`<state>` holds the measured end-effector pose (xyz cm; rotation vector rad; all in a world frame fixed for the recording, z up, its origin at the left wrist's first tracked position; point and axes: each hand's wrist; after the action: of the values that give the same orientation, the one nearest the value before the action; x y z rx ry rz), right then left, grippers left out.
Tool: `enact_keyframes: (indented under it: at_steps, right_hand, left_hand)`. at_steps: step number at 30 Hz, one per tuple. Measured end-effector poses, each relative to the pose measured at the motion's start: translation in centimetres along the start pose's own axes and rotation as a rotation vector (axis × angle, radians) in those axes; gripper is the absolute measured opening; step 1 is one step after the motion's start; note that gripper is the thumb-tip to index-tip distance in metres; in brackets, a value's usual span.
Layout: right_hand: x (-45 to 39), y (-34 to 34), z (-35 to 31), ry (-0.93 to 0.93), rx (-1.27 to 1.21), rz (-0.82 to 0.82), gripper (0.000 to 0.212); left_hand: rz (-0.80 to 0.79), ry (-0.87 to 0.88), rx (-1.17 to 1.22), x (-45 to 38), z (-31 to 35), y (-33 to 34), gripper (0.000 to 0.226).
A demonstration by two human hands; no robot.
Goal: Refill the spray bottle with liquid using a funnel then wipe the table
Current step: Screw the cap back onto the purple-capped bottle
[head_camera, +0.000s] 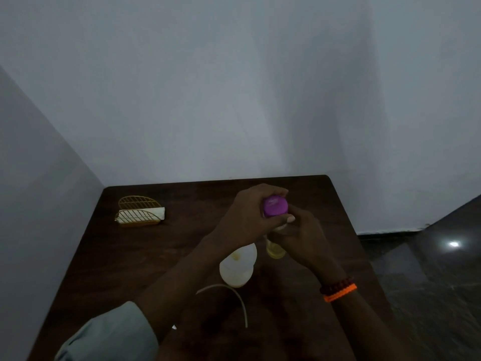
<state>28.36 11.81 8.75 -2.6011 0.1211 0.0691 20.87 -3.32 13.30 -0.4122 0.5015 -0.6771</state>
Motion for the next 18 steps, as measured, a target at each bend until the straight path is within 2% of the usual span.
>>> enact_keyframes:
  at_steps: [9,14,18]
  right_hand:
    - [0.3,-0.9,0.8,0.068,-0.030,0.023,0.050]
    - [0.1,-0.1,0.1,0.006,-0.003,-0.006,0.044]
    - [0.2,0.1,0.0,-0.011,-0.021,0.020,0.047]
  left_hand:
    - [0.044,-0.012,0.016,1.1,-0.9,-1.3,0.055]
    - [0.016,-0.015,0.043,0.5,0.3,-0.3,0.060]
    - [0.034,-0.010,0.027,0.2,0.4,-0.1,0.059]
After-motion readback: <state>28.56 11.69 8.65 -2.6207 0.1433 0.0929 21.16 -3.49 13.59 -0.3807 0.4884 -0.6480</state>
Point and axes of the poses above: each hand's wrist, its own x-axis away from the middle knuckle, its own y-axis out of the palm, z = x × y, and after that the axes turned 6 degrees about -z, right-handed
